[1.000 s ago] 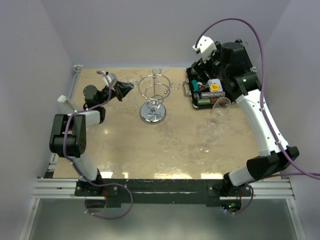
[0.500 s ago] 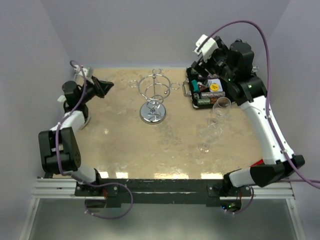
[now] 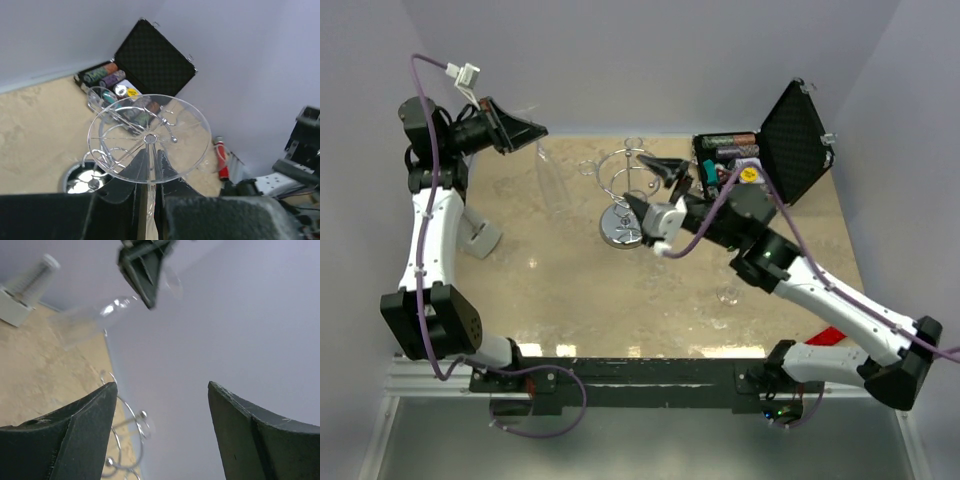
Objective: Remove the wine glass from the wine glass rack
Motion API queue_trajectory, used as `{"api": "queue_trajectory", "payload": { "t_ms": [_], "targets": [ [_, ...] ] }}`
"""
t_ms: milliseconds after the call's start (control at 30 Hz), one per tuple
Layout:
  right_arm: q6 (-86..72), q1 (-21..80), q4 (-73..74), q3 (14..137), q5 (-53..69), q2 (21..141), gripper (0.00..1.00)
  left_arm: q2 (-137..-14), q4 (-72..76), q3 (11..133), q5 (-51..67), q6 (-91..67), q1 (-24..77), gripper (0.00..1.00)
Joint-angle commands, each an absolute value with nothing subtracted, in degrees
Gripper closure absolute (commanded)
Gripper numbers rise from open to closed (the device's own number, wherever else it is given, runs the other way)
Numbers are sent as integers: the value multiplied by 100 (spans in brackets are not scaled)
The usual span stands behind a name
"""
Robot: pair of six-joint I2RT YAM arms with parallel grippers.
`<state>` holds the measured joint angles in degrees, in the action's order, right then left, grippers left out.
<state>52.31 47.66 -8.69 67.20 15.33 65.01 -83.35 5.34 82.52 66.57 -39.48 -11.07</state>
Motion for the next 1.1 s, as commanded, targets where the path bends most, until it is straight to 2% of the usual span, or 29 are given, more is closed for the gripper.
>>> {"api": "queue_trajectory", "payload": {
  "t_ms": [0,267,400,600,900,1067],
  "targets": [
    [6142,5439,-2416,6285,1328,6741,24,-8577,115,8621,7040,-5105,-1134,100],
    [6004,6152,-3602,5959,836,7637,20,-8614,9,8666,6574,-6266,-1134,100],
    [5389,6223,-3964,6371,501,8041,26,-8490,176,8429,6557,-6521,-1143,100],
    [5783,6337,-3885,6530,45,8375,31,-8429,123,8394,6460,-6653,-1143,100],
    [5722,6337,-4245,6829,-703,8964,52,-8332,-334,8279,6337,-6557,-1142,100],
    [5880,6328,-4579,6899,-870,9123,74,-8393,-667,8376,6258,-6486,-1143,100]
  ]
}}
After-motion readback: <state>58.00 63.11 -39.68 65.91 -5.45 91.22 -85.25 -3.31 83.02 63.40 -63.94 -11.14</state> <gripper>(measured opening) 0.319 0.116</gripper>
